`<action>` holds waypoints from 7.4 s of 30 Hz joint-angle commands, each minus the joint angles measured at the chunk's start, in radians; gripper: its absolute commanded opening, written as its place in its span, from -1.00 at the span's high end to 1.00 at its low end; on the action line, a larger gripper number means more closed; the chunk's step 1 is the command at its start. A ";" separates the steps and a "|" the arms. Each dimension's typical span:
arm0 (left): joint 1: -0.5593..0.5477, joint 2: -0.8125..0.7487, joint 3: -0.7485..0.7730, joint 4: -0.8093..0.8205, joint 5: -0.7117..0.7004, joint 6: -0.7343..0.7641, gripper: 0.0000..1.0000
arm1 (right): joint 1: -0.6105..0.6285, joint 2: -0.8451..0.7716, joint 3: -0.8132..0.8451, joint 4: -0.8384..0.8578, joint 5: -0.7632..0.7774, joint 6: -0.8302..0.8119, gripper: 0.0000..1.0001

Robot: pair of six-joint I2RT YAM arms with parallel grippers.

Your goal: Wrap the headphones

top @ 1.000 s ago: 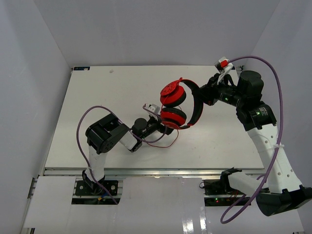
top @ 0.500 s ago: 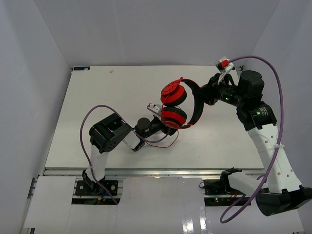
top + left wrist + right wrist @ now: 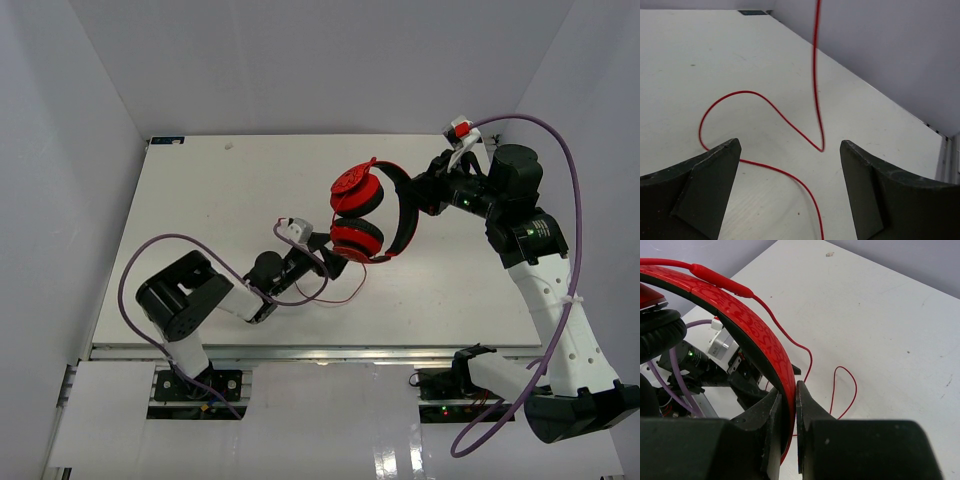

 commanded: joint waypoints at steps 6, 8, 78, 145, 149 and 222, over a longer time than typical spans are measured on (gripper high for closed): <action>-0.057 0.144 0.142 0.188 0.290 0.017 -0.80 | -0.005 -0.011 0.025 0.043 -0.014 0.037 0.85; -0.066 0.173 0.170 0.176 0.269 0.021 -0.79 | -0.004 -0.010 0.021 0.043 -0.018 0.039 0.85; -0.199 -0.268 0.655 -1.484 -0.039 0.433 0.87 | 0.135 0.097 -0.363 0.457 0.810 -0.415 0.85; -0.174 -0.508 0.587 -1.636 -0.332 0.657 0.57 | 0.274 0.163 -0.324 -0.004 0.200 -0.669 0.85; -0.113 -0.485 0.584 -1.601 -0.262 0.606 0.56 | 0.274 0.133 -0.317 -0.031 0.142 -0.646 0.85; 0.023 -0.067 0.055 -0.222 0.429 0.129 -0.71 | 0.048 0.039 0.165 -0.131 0.016 -0.263 0.85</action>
